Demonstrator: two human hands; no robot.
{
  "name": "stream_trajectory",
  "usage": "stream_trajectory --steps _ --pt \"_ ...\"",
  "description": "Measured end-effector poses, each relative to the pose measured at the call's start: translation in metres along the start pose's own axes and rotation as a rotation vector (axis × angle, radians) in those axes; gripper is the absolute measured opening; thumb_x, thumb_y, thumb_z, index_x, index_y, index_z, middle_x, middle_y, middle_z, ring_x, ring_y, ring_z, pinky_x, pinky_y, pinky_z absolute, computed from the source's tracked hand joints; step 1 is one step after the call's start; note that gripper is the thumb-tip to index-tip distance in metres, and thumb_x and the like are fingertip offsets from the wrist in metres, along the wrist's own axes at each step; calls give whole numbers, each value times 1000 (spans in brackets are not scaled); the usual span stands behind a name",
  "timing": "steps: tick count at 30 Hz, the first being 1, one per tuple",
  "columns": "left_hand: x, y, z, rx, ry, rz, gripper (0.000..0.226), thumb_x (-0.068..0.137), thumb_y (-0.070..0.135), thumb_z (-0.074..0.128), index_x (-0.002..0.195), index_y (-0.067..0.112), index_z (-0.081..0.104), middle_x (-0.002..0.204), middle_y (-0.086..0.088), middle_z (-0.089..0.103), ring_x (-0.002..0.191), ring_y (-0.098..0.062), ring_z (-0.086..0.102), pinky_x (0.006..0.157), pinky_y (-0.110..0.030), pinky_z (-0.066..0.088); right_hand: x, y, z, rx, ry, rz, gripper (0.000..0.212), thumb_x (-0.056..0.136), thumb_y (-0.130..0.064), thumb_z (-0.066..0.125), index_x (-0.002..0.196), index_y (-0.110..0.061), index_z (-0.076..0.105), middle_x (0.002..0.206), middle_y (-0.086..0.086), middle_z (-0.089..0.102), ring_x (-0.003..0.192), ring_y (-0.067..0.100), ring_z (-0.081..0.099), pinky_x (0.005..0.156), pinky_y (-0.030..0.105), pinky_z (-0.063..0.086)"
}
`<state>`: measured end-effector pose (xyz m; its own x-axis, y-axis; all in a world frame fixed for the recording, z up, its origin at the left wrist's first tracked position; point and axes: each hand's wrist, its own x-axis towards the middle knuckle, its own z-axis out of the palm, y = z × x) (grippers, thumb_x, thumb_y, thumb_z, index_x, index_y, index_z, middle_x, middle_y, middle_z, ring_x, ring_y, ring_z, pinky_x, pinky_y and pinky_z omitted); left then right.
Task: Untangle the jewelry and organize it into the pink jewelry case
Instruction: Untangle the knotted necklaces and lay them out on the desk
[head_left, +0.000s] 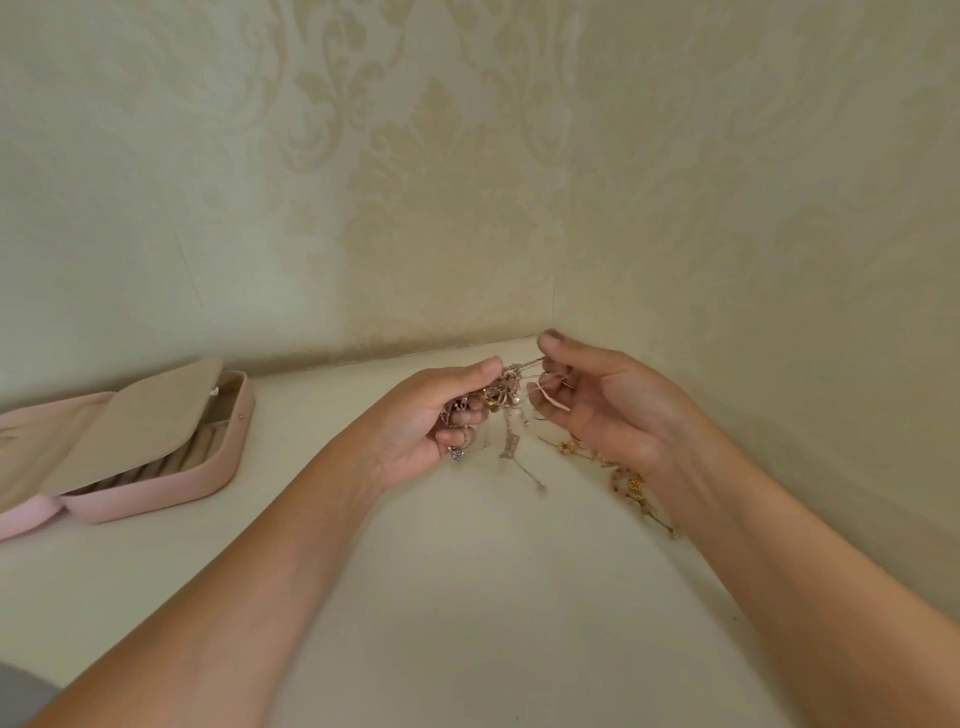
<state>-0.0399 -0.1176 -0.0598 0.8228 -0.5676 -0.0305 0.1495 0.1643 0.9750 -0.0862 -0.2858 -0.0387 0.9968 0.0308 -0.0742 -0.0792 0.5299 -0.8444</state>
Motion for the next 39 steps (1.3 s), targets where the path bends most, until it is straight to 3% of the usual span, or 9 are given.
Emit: stream_trajectory --steps 3,8,14,19,23,29,33,37,39 --pt "1 1 -4 12 58 75 15 70 14 75 70 10 60 69 1 46 49 -3 37 37 -12 25 -2 -1 -1 47 -23 -31 19 81 6 60 87 -12 56 62 -1 55 58 9 50 79 29 56" --pt "-2 0 -6 128 56 53 13 66 20 71 68 8 64 57 2 49 48 -4 37 38 -13 27 -1 1 3 -94 0 -25 16 88 9 53 87 -7 55 56 0 51 42 6 46 44 15 47" --pt "1 -3 -3 169 55 40 41 65 16 74 51 24 37 51 8 50 50 -7 34 46 -18 23 2 -3 -3 -230 110 -82 13 87 5 60 87 -7 58 61 -1 50 41 4 42 40 13 40" --pt "3 -4 -9 174 143 42 53 83 1 67 46 26 37 51 5 49 52 -10 35 43 -18 26 2 5 -6 -689 215 -219 9 83 -8 72 86 -9 64 68 2 55 48 6 52 57 21 51" --pt "2 -3 -10 168 167 51 45 83 9 70 58 25 36 52 8 46 53 -10 32 44 -18 24 1 17 0 -998 239 -376 10 87 -17 69 78 -18 64 73 -7 59 65 12 57 46 11 38" --pt "1 -5 -9 158 191 87 43 76 14 75 59 22 37 57 3 50 54 -11 39 46 -19 31 -8 17 11 -997 146 -312 28 72 -37 81 70 -13 68 60 -2 65 52 6 58 48 15 45" --pt "2 -5 -9 147 196 97 41 85 9 68 63 20 35 57 2 52 49 -8 47 45 -17 39 -7 22 8 -993 119 -194 21 72 -28 83 76 -12 71 72 7 72 63 10 65 63 21 54" --pt "1 -5 -9 110 181 81 40 83 10 68 65 21 34 61 2 50 47 -6 45 43 -16 39 -11 20 10 -875 72 -150 12 79 -19 78 76 -11 70 68 3 69 57 3 62 47 7 41" --pt "1 -5 -9 116 168 74 41 82 11 69 65 23 34 63 3 47 47 -5 41 42 -15 35 -9 19 9 -800 94 -136 11 81 -15 74 77 -8 66 70 3 67 61 7 61 50 10 45"
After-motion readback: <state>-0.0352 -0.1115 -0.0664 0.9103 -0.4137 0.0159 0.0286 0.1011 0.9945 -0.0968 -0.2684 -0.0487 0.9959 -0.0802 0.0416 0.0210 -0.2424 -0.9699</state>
